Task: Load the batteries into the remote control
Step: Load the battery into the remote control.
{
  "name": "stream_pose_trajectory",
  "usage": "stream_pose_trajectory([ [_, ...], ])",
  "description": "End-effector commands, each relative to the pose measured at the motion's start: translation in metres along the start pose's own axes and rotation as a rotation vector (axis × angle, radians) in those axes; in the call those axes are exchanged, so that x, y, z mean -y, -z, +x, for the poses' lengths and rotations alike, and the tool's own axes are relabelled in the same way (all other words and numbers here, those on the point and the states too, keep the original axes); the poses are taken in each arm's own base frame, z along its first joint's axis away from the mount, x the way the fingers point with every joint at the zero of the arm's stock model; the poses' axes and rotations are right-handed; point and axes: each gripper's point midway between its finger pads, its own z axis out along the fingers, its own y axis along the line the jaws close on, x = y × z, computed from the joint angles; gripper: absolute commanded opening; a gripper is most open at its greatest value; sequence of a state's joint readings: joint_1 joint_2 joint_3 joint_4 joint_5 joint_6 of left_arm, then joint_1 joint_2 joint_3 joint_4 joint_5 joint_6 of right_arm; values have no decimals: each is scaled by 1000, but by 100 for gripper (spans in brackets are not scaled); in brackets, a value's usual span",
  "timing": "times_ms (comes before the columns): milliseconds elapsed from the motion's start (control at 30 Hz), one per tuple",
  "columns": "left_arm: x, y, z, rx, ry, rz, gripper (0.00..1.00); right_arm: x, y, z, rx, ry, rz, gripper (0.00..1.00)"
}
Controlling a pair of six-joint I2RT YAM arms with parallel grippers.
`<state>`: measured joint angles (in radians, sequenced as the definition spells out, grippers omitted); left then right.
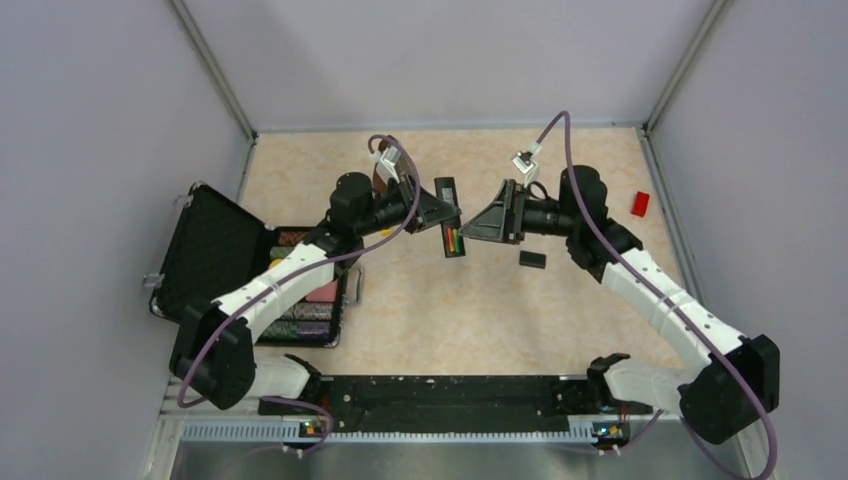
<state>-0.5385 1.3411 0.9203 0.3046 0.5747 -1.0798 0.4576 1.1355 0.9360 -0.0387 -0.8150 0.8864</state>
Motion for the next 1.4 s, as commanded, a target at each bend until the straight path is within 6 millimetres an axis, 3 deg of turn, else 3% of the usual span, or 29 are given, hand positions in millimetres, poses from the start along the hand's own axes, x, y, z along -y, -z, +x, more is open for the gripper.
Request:
stream_pose_trajectory([
  [0, 47, 11, -16, 58, -15, 128, 0, 22, -7, -10, -6, 136, 68, 74],
  [133, 54, 12, -15, 57, 33, 160, 0, 23, -14, -10, -19, 181, 37, 74],
  [367, 70, 21, -19, 92, 105, 231, 0, -15, -25, -9, 1, 137, -191, 74],
  [500, 76, 25, -21, 105, 109, 243, 0, -26, -28, -7, -2, 105, -253, 70],
  [633, 82, 27, -24, 116, 109, 257, 0, -31, -33, -4, -32, 94, -285, 59],
  [800, 83, 29, -23, 118, 99, 256, 0, -39, -35, -4, -56, 67, -350, 32],
  [900, 82, 32, -22, 127, 78, 257, 7, -43, -35, -2, -80, 56, -380, 15],
  [1000, 83, 36, -23, 141, 43, 245, 24, -44, -34, 1, -104, 52, -394, 0],
  [1067, 83, 39, -24, 150, 20, 234, 38, -43, -33, 4, -121, 54, -392, 0],
  [1133, 83, 44, -25, 149, -2, 232, 45, -41, -33, 7, -147, 52, -389, 0],
  [1367, 81, 51, -16, 38, -84, 215, 49, -51, -24, 17, -243, 64, -427, 0],
])
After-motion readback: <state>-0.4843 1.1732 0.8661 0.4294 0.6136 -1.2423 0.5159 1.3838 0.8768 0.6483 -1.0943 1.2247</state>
